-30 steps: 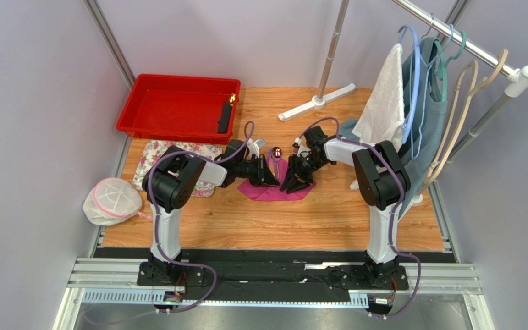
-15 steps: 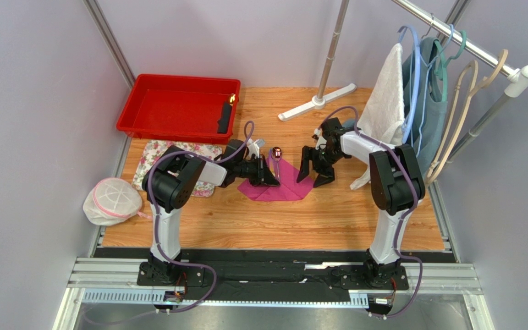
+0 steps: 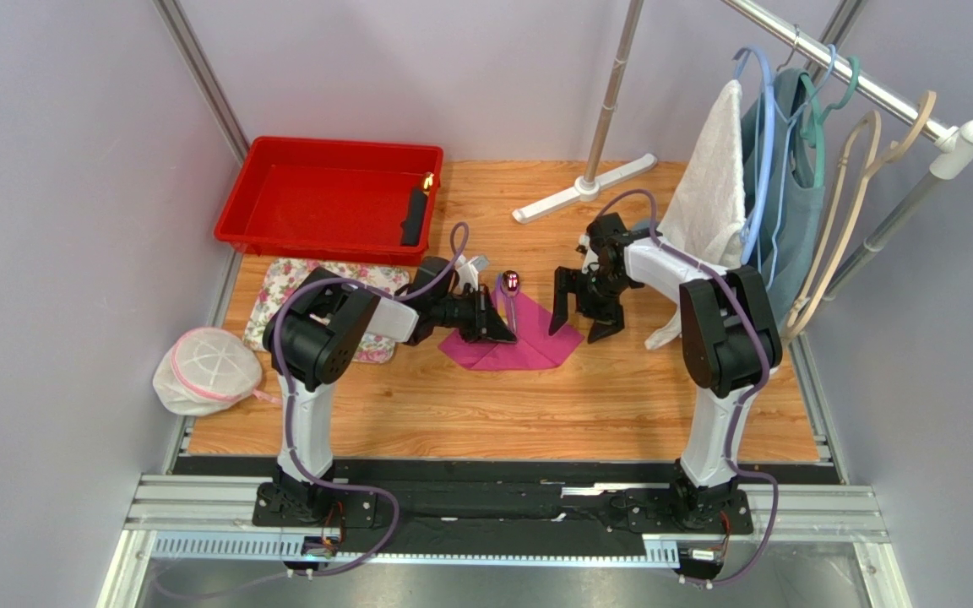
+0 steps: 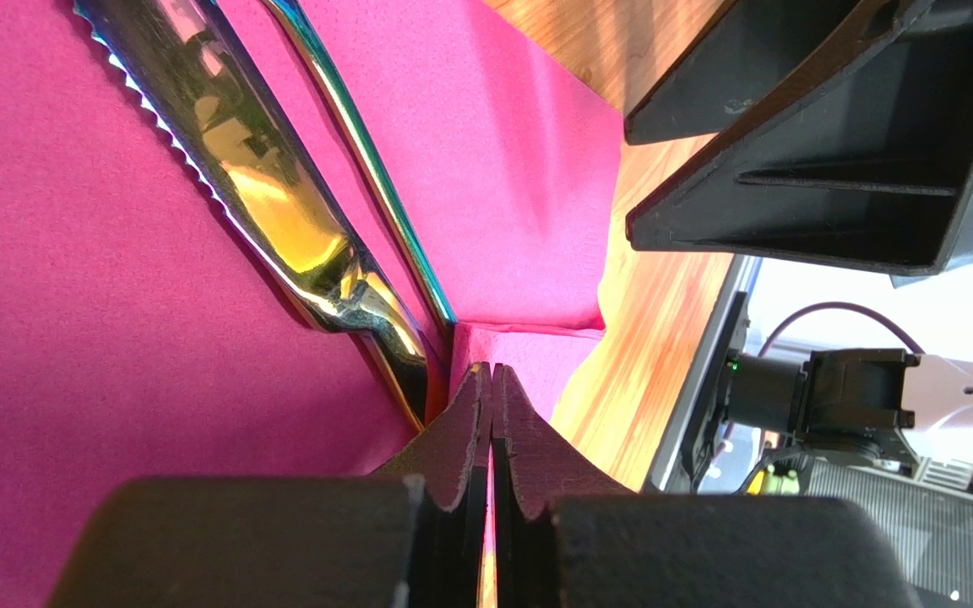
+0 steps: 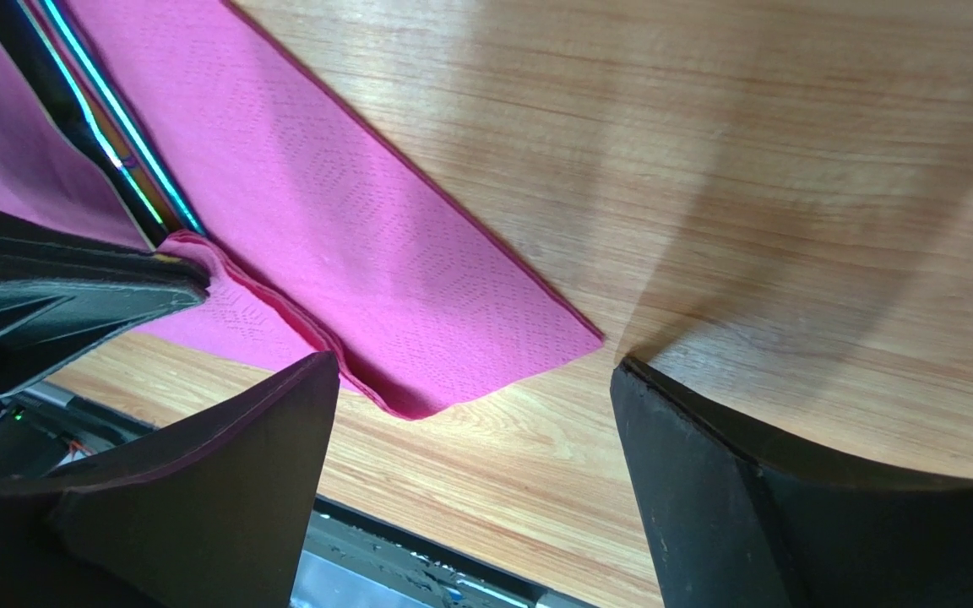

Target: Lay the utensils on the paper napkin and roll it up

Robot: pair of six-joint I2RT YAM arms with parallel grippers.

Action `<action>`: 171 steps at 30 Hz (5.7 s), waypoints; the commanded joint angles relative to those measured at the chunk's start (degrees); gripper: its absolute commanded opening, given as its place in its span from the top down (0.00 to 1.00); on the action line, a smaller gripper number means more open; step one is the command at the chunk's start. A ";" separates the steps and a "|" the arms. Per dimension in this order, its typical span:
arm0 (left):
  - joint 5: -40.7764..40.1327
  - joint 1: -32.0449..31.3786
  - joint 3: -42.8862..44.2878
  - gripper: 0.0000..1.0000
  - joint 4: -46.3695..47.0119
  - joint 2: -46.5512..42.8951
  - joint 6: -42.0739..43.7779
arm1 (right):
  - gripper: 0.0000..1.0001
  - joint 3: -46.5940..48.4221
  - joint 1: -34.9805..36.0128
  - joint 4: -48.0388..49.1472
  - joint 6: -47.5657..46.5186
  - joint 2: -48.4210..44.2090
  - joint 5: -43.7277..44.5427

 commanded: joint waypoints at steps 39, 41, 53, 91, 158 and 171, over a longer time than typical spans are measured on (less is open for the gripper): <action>-0.42 0.87 1.24 0.99 1.36 0.85 1.13 | 0.30 -0.95 0.10 5.59 5.43 0.98 -17.13; -0.42 0.96 1.24 0.99 1.36 0.85 1.13 | 0.23 -1.12 0.10 4.71 4.72 0.54 -13.79; -0.51 0.96 1.24 0.99 1.28 0.76 1.13 | 0.41 -0.86 -0.25 6.29 5.34 1.06 -22.66; -1.30 0.96 1.77 1.00 0.48 0.67 1.40 | 1.00 1.16 1.59 8.92 10.08 4.66 -30.74; -1.12 2.71 -1.66 1.00 -15.51 -6.01 7.11 | 1.00 1.77 8.45 19.03 26.08 7.48 -29.51; -0.77 2.71 -1.40 1.00 -15.43 -5.83 7.64 | 1.00 1.87 10.20 21.85 28.54 9.50 -28.37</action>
